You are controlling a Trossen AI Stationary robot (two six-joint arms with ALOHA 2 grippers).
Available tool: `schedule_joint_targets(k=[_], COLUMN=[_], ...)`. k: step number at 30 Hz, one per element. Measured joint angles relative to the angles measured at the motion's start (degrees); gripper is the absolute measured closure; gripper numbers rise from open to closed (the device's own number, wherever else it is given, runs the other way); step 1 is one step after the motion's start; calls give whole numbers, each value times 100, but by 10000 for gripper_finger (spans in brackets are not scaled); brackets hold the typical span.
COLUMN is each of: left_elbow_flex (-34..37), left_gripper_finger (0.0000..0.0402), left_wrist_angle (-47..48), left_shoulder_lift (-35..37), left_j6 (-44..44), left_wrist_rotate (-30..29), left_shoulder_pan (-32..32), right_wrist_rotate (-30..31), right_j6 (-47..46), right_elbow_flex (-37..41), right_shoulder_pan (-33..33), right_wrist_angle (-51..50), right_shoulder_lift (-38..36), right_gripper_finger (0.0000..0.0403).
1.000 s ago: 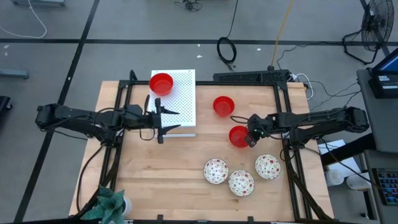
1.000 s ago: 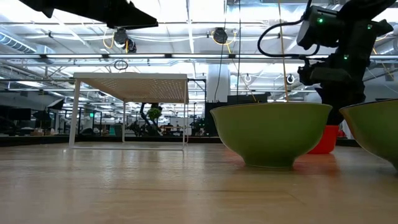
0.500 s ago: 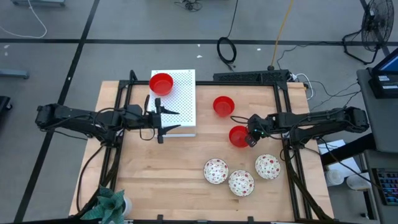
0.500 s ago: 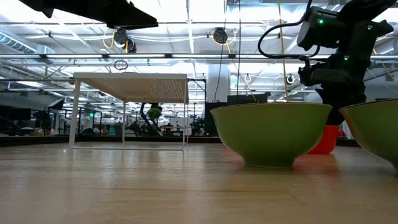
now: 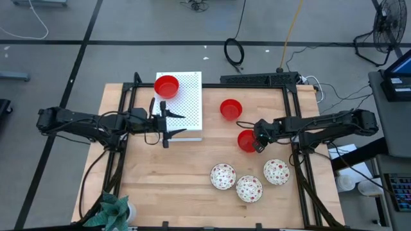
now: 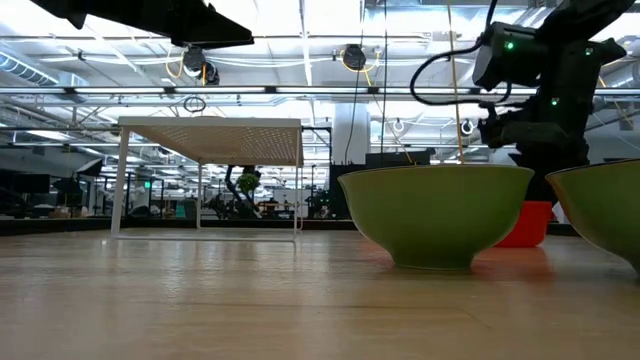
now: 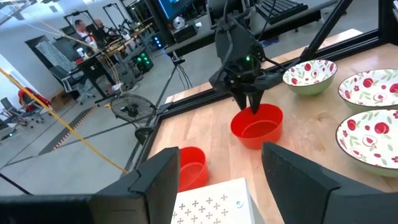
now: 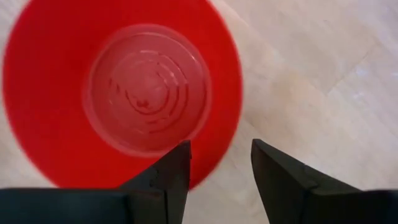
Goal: Pick & Place Mini bowls
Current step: Stack the bottom red bowl on top of the red bowl on the shelf
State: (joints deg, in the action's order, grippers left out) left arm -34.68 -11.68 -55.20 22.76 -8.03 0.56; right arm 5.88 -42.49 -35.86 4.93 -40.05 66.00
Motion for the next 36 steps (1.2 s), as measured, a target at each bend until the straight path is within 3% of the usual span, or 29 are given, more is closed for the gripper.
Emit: schedule_joint_targets(k=[10,22,25,33,36], left_elbow_flex=[0,0,0,0,0], left_gripper_finger=[172,172,172,172,172], left_wrist_angle=[0,-2,-2,27,41], left_shoulder_lift=[0,0,0,0,0], left_j6=[-16,-17,-15,-14,-58], left_wrist_rotate=[0,-2,0,-2,-2], left_shoulder_pan=[-1,0,0,0,0], right_wrist_rotate=[752,2582,2434,959,705], right_j6=[299,1034,1194,1158,1018], right_elbow_flex=[0,0,-5,-219,-222], right_shoulder_pan=[386,974,1068,1239,1273], right_wrist_angle=[250,596,708,180,-198], right_shoulder_lift=[153,153,150,-291,-476], right_gripper_finger=[248,248,248,248,248])
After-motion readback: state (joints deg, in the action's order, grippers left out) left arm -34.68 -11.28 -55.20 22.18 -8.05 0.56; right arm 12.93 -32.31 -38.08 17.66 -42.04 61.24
